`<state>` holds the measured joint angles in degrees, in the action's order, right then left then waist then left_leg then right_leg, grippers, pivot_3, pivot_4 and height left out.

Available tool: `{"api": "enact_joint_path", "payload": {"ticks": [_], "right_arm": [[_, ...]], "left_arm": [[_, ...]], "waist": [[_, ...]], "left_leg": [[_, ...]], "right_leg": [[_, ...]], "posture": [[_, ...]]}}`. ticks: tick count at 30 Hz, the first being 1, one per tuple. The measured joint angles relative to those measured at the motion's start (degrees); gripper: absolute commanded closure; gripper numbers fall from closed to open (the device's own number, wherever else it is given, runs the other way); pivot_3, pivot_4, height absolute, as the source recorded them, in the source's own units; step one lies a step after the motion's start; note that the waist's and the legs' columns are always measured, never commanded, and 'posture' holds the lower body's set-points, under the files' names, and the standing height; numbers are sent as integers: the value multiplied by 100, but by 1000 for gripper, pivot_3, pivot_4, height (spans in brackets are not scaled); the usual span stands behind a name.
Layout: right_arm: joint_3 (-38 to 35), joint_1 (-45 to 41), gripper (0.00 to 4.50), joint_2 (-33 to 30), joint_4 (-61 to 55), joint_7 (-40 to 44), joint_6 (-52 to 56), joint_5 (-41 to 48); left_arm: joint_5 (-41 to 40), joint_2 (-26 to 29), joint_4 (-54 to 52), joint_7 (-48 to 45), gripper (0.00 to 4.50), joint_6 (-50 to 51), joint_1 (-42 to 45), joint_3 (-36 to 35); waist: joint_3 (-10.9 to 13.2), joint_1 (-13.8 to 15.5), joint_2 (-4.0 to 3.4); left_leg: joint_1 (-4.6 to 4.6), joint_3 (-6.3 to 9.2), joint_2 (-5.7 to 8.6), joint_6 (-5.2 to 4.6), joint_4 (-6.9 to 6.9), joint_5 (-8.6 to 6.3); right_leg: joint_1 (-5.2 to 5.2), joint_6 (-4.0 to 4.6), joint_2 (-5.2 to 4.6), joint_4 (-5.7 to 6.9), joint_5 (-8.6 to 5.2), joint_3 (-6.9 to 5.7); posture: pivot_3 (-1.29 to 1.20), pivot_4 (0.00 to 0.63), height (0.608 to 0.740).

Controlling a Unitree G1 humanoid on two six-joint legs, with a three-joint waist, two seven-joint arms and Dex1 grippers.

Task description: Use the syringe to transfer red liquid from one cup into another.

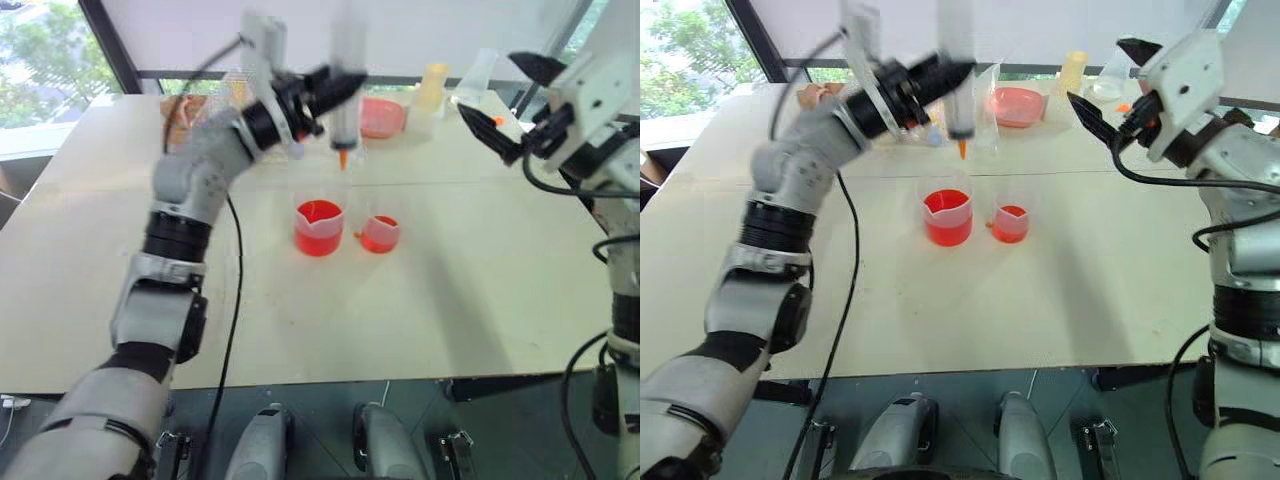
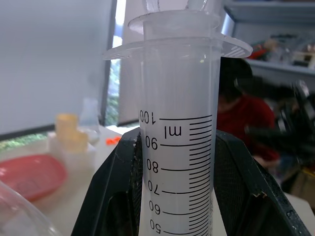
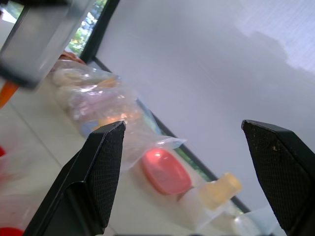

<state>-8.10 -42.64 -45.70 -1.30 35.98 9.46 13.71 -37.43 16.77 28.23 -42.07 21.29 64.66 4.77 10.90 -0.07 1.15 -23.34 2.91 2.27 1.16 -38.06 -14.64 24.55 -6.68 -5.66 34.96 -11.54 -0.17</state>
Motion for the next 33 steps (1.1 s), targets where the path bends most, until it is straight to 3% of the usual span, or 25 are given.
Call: {"api": "enact_joint_path", "payload": {"ticks": [9,21,33], "right_arm": [[484,-479,563,709,549,-183,-755,-534],[516,-478,563,826,767,-58,-890,-571],[518,-478,563,955,842,-71,-959,-638]], "left_arm": [[1152,-315,1048,-1013,3061,-1272,-144,183],[620,-559,425,-558,3061,-524,219,-1036],[1265,-63,160,-1044,3061,-602,-575,-754]], "waist": [[3,-70,-5],[4,-64,-7],[5,-75,-10]], "left_leg": [[0,5,-5,-8,0,-4],[0,7,-4,-11,0,-6],[4,7,-5,-10,3,-6]], "right_leg": [[6,-10,5,15,6,0],[7,-13,5,15,7,0],[7,-13,7,20,7,1]], "posture": [[0,150,740],[0,150,740],[0,150,740]]}}
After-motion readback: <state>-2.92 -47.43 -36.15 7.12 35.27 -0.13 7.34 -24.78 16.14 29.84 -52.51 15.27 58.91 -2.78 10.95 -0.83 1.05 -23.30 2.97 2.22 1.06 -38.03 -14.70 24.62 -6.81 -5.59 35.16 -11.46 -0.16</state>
